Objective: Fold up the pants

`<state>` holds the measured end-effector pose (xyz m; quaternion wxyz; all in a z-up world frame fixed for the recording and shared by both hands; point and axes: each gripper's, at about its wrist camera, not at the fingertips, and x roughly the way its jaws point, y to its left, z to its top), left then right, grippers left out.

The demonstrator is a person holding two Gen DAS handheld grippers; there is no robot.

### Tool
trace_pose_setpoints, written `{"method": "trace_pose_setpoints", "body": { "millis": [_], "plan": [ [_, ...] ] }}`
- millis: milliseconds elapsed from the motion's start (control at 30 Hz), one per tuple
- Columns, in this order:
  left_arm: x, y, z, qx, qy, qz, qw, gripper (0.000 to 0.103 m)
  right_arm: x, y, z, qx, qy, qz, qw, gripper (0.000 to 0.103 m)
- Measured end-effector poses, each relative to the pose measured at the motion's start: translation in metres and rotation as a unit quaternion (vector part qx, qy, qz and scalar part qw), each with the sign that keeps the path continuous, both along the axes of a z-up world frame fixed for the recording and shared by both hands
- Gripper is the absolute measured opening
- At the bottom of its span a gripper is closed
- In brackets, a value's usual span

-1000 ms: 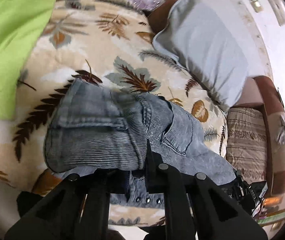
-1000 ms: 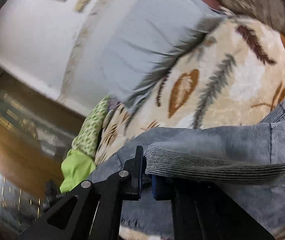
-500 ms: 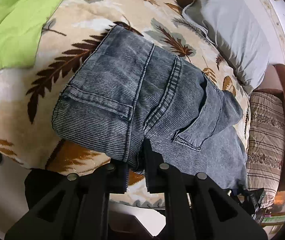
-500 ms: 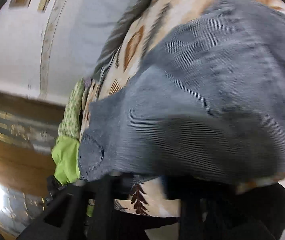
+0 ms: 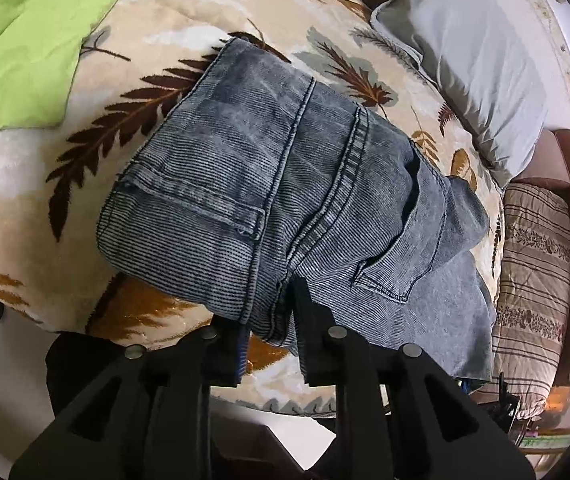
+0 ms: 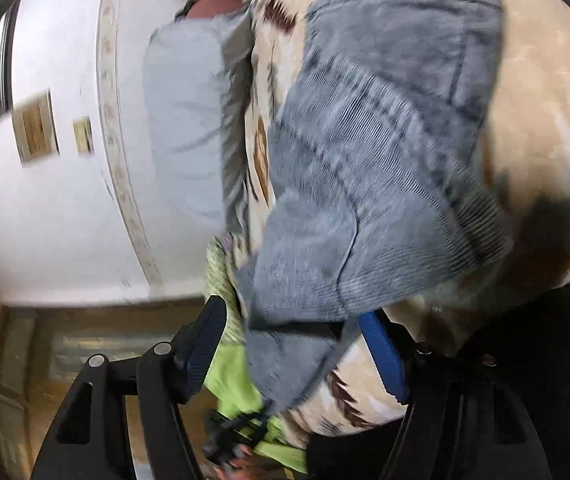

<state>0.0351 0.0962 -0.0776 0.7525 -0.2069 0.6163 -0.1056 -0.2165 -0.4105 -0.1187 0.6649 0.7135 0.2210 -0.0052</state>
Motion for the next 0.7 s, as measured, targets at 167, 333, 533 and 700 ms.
{"method": "trace_pose_setpoints", "body": {
  "millis": [167,333,533,700],
  "plan": [
    [0.002,-0.002,0.002,-0.001,0.0,0.006,1.0,0.02,0.001,-0.011,-0.012,0.018,0.02,-0.055,0.998,0.06],
    [0.007,-0.01,0.018,-0.007,-0.008,0.017,0.9998,0.009,0.027,-0.043,0.017,-0.05,0.019,-0.048,0.997,0.012],
    [-0.004,-0.038,0.029,0.011,-0.022,-0.021,0.9995,0.009,0.032,-0.081,0.142,-0.3,-0.03,-0.043,0.952,0.01],
    [-0.007,-0.037,-0.002,0.029,0.018,-0.03,0.999,0.01,0.021,-0.078,0.068,-0.301,0.115,0.007,0.947,0.01]
  ]
}}
